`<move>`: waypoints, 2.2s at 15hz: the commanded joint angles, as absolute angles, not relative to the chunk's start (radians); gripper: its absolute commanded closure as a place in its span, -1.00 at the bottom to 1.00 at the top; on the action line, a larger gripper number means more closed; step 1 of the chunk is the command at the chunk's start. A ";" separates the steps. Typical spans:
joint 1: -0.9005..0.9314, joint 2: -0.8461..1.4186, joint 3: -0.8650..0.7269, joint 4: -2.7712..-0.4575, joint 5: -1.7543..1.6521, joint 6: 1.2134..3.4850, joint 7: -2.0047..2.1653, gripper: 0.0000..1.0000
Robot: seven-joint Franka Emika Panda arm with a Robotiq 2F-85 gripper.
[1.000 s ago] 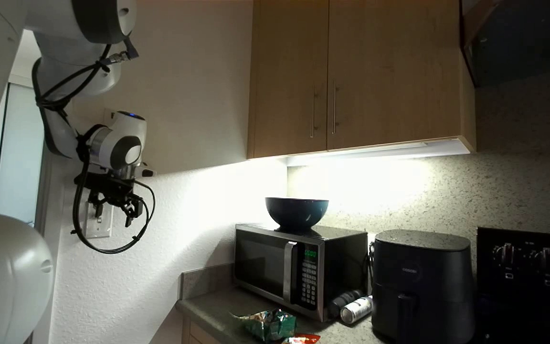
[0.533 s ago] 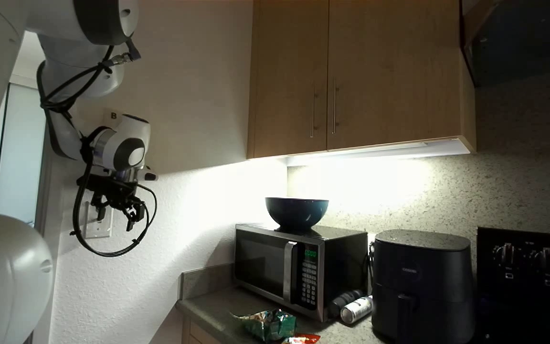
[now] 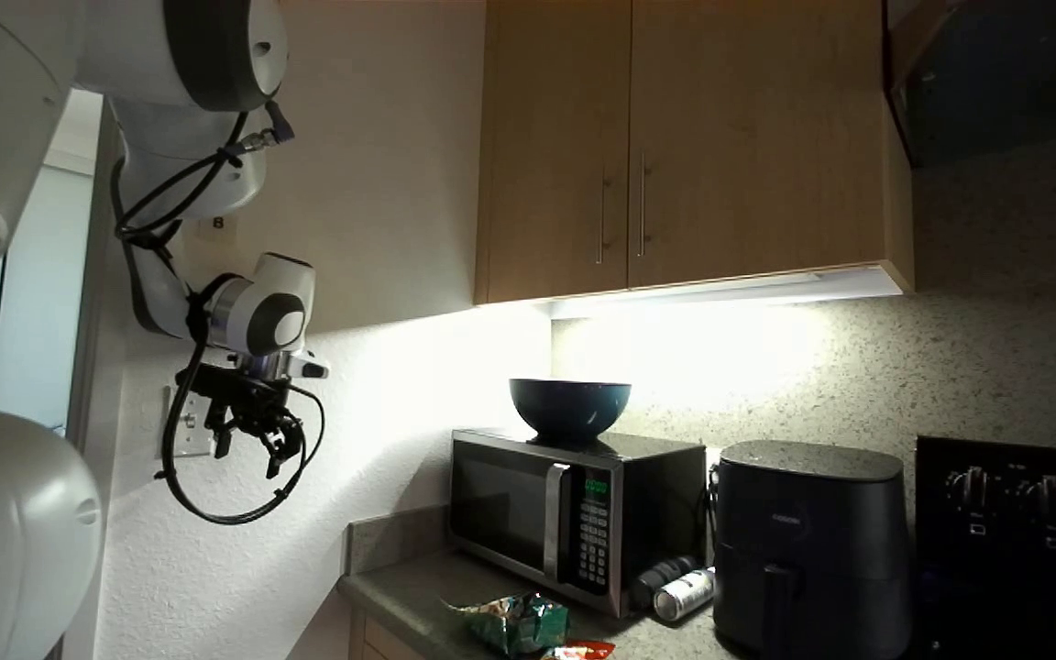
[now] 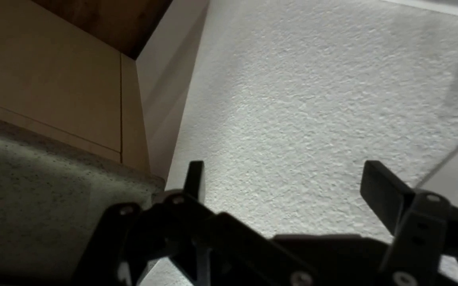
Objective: Flip the switch on the wall
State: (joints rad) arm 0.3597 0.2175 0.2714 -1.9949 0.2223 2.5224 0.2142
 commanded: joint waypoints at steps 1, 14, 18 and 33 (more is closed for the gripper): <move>0.351 0.220 0.278 -1.991 0.201 2.519 0.229 -1.00; 0.351 0.111 0.300 -2.012 0.193 2.537 0.250 -1.00; 0.357 0.134 0.311 -1.983 0.185 2.531 0.258 -1.00; 0.367 0.168 0.343 -1.928 0.247 2.445 0.270 -1.00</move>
State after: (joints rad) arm 0.3699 0.1533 0.3408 -1.9458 0.2238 2.5036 0.2580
